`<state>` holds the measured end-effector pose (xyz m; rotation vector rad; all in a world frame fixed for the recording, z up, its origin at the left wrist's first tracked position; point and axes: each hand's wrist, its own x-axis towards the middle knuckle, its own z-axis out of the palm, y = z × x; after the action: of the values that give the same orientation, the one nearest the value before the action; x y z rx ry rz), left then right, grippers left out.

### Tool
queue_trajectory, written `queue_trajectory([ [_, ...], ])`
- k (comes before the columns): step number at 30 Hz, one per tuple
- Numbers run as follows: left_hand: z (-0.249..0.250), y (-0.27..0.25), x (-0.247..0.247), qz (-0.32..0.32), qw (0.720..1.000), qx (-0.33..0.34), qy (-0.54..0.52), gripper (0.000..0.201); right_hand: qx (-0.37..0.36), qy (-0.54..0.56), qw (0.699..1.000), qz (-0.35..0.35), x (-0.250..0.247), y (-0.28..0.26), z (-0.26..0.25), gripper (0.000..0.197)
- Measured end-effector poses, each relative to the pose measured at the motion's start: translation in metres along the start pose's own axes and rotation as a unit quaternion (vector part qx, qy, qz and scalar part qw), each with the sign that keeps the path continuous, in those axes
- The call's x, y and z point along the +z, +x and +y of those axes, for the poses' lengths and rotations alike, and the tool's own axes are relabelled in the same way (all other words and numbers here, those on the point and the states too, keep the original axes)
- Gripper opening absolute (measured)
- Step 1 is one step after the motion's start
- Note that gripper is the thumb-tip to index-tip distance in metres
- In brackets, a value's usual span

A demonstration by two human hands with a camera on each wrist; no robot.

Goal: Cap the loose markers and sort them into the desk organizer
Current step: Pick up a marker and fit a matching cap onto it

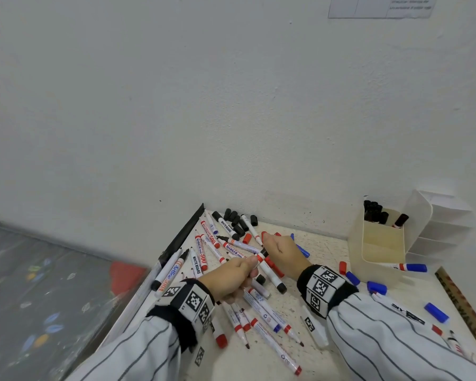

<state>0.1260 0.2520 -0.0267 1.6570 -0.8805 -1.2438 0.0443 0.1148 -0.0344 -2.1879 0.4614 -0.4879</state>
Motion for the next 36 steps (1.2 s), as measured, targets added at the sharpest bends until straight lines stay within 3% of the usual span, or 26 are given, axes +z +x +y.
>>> queue_trajectory([
  [5,-0.009,-0.003,-0.013,0.005,1.000,0.004,0.008,0.038,-0.030,-0.024,0.999,-0.035,0.007,0.004,-0.004,0.040],
  [10,-0.011,-0.016,-0.033,0.095,0.986,0.022,0.138,0.039,-0.026,-0.028,0.999,-0.026,0.021,0.008,-0.007,0.037],
  [12,-0.021,-0.019,-0.049,0.182,0.964,0.002,0.194,0.038,-0.010,-0.027,1.000,-0.008,0.025,0.010,-0.003,0.034],
  [14,-0.040,-0.022,-0.069,0.292,0.918,-0.023,0.266,0.030,0.009,-0.017,1.000,0.022,0.025,0.014,0.002,0.035],
  [16,-0.059,-0.027,-0.088,0.359,0.876,-0.067,0.315,0.027,0.015,-0.008,0.998,0.055,0.021,0.016,0.006,0.035],
  [20,-0.081,-0.034,-0.103,0.331,0.842,-0.165,0.393,0.025,0.021,0.001,0.993,0.117,0.011,0.018,0.014,0.029],
  [28,-0.082,-0.022,-0.099,0.306,0.827,-0.198,0.428,0.026,0.036,-0.001,0.987,0.156,-0.008,0.013,0.026,0.025],
  [36,-0.077,-0.017,-0.092,0.324,0.806,-0.209,0.450,0.027,0.044,0.001,0.981,0.190,-0.032,0.007,0.039,0.024],
])
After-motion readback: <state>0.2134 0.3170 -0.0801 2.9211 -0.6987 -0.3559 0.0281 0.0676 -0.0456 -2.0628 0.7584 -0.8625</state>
